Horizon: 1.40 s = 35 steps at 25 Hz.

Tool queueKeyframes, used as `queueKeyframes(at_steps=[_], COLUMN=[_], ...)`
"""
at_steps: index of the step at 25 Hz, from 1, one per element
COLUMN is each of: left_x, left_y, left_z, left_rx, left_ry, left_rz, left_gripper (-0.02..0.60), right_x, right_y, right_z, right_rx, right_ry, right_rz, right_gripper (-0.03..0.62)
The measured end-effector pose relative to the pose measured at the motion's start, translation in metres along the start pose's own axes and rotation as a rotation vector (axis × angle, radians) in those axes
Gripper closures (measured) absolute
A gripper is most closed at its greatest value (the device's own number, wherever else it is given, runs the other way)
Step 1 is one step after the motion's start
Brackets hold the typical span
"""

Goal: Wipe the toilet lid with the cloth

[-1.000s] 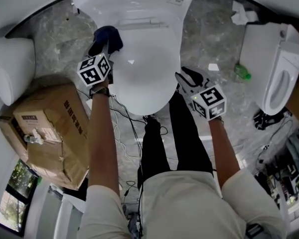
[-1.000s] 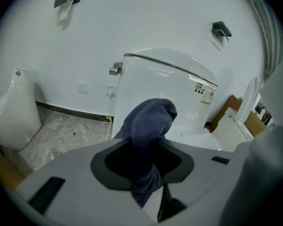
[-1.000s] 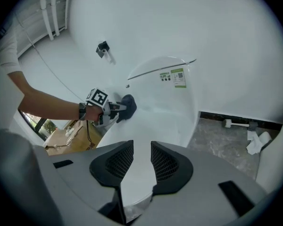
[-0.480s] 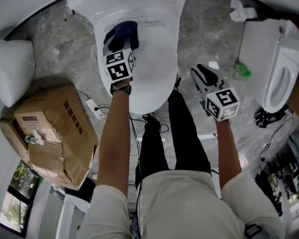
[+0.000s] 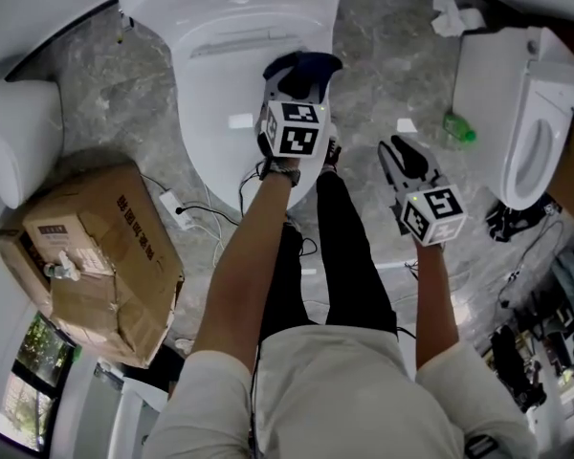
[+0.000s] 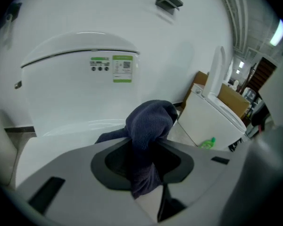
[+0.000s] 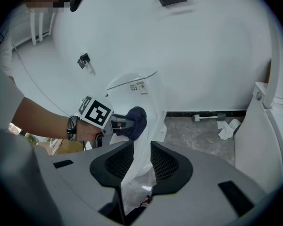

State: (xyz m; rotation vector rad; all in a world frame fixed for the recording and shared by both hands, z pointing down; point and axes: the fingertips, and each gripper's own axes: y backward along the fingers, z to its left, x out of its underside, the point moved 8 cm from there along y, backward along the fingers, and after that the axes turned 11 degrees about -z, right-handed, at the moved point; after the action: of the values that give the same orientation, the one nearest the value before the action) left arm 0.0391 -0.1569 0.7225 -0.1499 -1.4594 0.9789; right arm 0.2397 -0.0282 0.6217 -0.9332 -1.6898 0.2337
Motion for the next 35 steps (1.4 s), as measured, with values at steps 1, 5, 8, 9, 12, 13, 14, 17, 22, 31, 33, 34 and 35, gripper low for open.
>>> queueKeyframes(at_steps=[1, 5, 8, 9, 12, 13, 14, 17, 22, 31, 33, 34, 35], left_x=[0.004, 0.015, 0.024, 0.027, 0.038, 0.042, 0.047, 0.062, 0.078, 0.123, 0.131, 0.135, 0.140], left_y=[-0.001, 0.006, 0.020, 0.027, 0.050, 0.058, 0.065, 0.089, 0.131, 0.189, 0.196, 0.198, 0.199], left_z=[-0.011, -0.029, -0.022, -0.017, 0.007, 0.015, 0.024, 0.049, 0.092, 0.155, 0.153, 0.149, 0.145], left_rx=[0.025, 0.062, 0.063, 0.056, 0.016, 0.000, -0.016, -0.072, -0.172, -0.289, -0.284, -0.277, -0.267], left_ry=[-0.015, -0.044, -0.050, -0.045, -0.011, -0.004, -0.002, 0.015, 0.074, 0.072, 0.059, 0.055, 0.053], left_rz=[0.007, 0.013, 0.010, 0.009, 0.010, 0.010, 0.011, 0.018, 0.025, 0.072, 0.084, 0.087, 0.087], left_gripper=[0.462, 0.462, 0.462, 0.462, 0.462, 0.462, 0.462, 0.462, 0.462, 0.462, 0.462, 0.462, 0.462], right_x=[0.001, 0.007, 0.014, 0.017, 0.026, 0.028, 0.030, 0.034, 0.039, 0.034, 0.032, 0.033, 0.035], right_y=[0.004, 0.016, 0.021, 0.022, 0.023, 0.023, 0.022, 0.020, 0.018, 0.034, 0.040, 0.043, 0.047], right_z=[0.000, 0.001, 0.009, 0.014, 0.031, 0.036, 0.041, 0.056, 0.078, 0.124, 0.134, 0.138, 0.143], right_rx=[0.008, 0.031, 0.025, 0.020, -0.002, -0.009, -0.015, -0.039, -0.073, -0.088, -0.084, -0.081, -0.077], right_ry=[0.000, -0.001, 0.000, 0.004, 0.018, 0.019, 0.019, 0.021, 0.053, 0.152, 0.161, 0.158, 0.151], right_rz=[-0.003, -0.014, -0.017, -0.014, -0.002, 0.000, -0.001, -0.005, -0.003, -0.048, -0.070, -0.080, -0.087], right_gripper=[0.467, 0.468, 0.468, 0.468, 0.468, 0.468, 0.468, 0.468, 0.468, 0.468, 0.468, 0.468, 0.468])
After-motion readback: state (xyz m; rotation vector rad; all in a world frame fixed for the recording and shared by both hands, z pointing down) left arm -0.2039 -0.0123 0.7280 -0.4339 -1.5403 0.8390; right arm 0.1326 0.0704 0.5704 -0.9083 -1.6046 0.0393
